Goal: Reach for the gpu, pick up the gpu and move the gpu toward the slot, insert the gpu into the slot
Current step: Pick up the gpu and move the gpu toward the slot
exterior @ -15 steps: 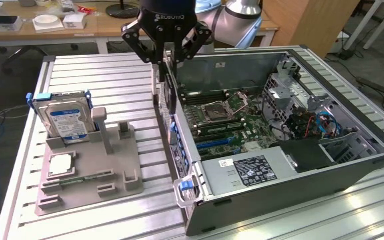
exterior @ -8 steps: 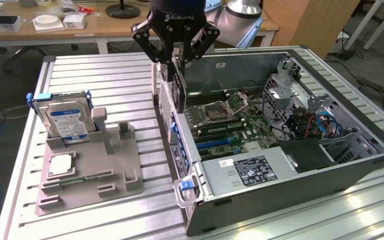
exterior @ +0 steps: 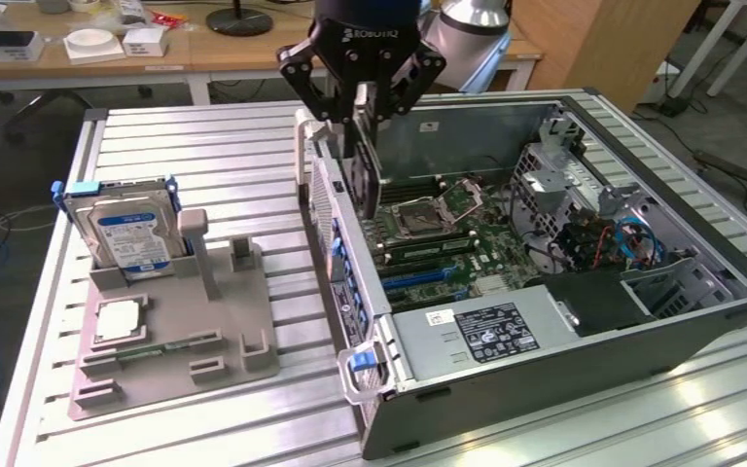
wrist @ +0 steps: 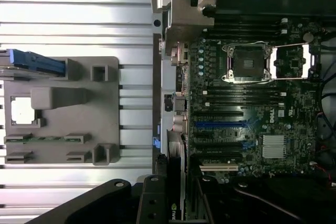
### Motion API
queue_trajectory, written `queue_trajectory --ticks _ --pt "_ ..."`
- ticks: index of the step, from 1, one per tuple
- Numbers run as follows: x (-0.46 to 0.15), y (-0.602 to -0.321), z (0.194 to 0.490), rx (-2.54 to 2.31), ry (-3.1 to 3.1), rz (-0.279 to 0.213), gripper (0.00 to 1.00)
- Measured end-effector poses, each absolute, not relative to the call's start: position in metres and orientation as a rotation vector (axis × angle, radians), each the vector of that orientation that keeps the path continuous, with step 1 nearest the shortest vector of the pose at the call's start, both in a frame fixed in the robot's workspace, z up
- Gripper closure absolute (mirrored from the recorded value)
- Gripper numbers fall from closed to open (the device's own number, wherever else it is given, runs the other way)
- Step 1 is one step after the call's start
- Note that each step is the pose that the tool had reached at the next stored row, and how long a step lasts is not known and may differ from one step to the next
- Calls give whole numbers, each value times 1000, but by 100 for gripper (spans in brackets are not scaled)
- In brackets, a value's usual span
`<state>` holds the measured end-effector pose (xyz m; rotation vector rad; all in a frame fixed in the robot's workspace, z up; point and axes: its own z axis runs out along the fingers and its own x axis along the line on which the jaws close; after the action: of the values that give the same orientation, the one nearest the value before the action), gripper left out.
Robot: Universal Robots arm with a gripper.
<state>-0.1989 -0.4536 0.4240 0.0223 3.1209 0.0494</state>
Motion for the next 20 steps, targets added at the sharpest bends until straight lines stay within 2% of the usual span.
queue_trajectory --ticks 20 --pt "-165 -454 424 74 3120 49 74"
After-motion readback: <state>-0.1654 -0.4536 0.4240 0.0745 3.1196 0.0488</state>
